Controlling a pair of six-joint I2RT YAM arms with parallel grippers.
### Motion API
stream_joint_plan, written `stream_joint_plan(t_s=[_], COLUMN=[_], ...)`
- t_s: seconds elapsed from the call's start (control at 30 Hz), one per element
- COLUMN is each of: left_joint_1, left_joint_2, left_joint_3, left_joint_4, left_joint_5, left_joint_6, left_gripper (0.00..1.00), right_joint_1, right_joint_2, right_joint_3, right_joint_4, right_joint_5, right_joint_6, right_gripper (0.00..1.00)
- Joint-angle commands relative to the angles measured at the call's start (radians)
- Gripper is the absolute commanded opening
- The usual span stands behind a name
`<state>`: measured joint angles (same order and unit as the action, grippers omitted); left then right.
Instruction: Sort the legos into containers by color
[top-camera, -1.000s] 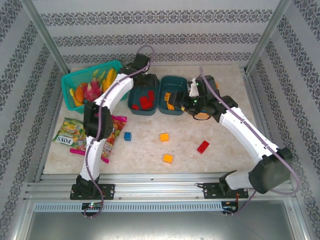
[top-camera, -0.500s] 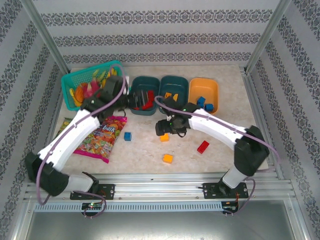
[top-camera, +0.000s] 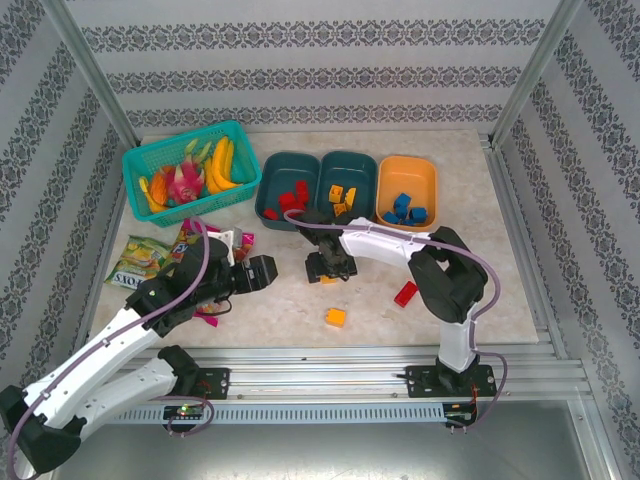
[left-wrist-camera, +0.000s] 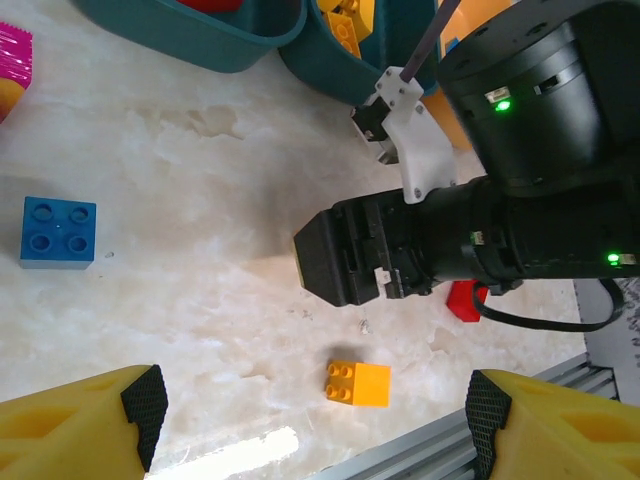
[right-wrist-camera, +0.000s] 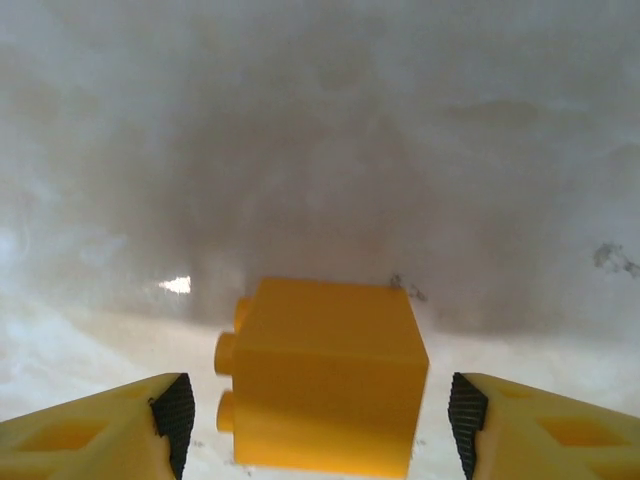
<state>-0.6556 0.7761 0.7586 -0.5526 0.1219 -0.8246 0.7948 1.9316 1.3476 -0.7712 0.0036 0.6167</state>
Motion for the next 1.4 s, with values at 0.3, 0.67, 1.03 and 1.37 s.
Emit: stream_joint_plan(t_s=[0.3, 0.67, 1.03, 1.37], left_joint_1=[-0.015, -0.015, 0.143, 0.240], left_joint_2=[0.005, 0.240, 0.606, 0.807], left_joint_3=[0.004, 0.213, 0.454, 0.602], left_joint_4=[0.026, 0.123, 0.274, 0.335], left_joint_5=[-0.007, -0.030, 0.138, 0.225], left_joint_6=[-0.029, -0.002, -0.009, 0.010], left_gripper=[0.81, 0.83, 0.86, 0.86], right_joint_1=[0.010, -0.129, -0.339, -0.443], right_joint_2=[0.023, -0.142, 0.188, 0.549], right_joint_3=[0.039, 0.188, 0.587, 1.035], right_joint_4=[-0.005, -0.046, -0.032, -0.163], right_joint_5=[0.058, 0.109, 0.035, -0.064], right_joint_6=[0.028, -0.028, -0.100, -0.078], right_gripper=[0.34, 0.32, 0.31, 0.35])
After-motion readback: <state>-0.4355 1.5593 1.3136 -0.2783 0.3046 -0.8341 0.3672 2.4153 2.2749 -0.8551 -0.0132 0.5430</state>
